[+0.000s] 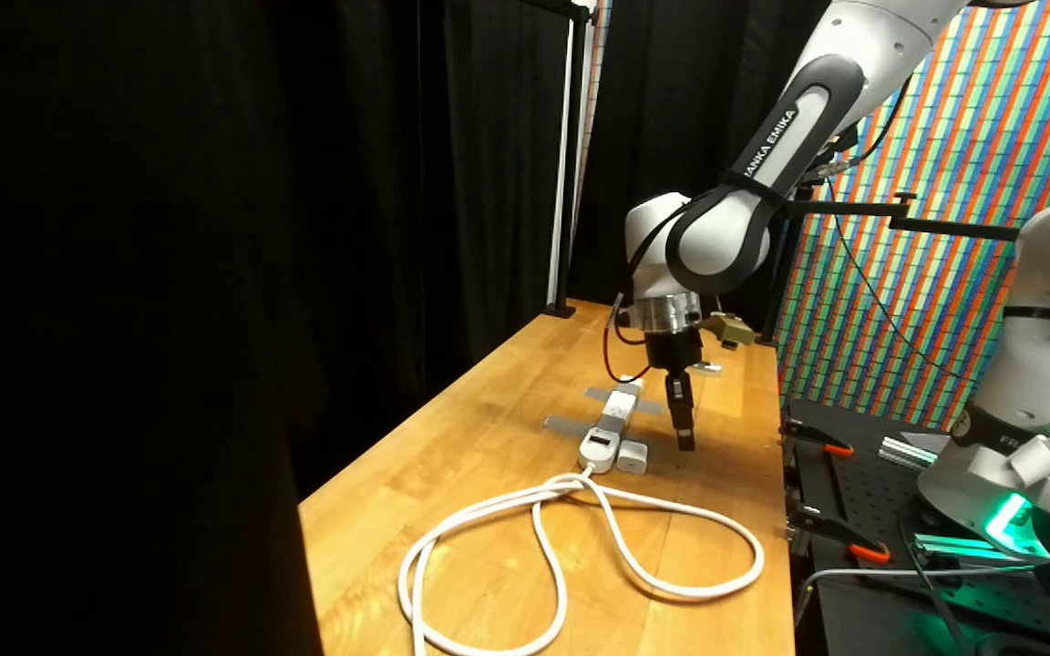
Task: Plug the charger head into the adapter
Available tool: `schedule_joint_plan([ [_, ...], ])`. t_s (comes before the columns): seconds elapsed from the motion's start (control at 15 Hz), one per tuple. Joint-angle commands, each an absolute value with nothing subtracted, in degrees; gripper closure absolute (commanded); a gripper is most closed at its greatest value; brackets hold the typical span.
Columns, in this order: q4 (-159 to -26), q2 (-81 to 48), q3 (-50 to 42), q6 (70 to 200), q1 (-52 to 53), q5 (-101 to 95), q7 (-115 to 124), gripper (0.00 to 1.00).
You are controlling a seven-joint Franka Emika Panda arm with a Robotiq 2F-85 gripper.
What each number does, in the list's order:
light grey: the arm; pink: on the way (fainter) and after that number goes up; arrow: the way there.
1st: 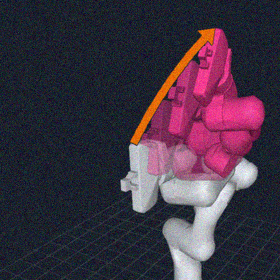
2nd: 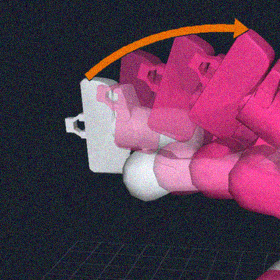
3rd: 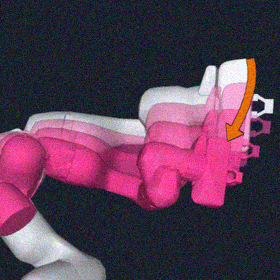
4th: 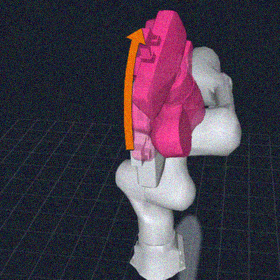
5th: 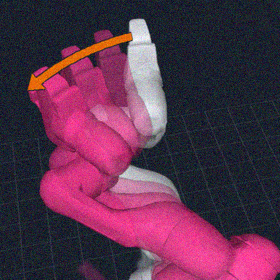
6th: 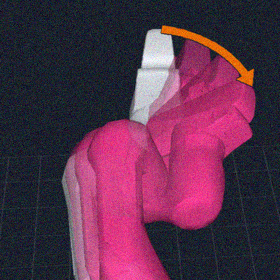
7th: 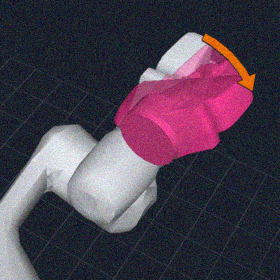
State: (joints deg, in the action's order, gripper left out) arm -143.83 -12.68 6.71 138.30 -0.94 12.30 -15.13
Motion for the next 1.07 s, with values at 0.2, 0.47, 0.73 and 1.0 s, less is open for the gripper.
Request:
schedule_joint_plan([
  [0.2, -143.3, -10.5, 5.3, 141.1, -0.2, 13.5, -8.0, 0.16],
  [0.47, -142.6, -11.1, 2.5, 143.4, 1.9, 8.1, 8.2, 0.00],
  [0.73, -142.0, -11.8, -1.0, 141.1, 4.6, 0.0, 25.5, 0.00],
  [1.0, -139.4, -13.6, -1.5, 131.5, 5.1, 0.0, 33.7, 0.00],
])
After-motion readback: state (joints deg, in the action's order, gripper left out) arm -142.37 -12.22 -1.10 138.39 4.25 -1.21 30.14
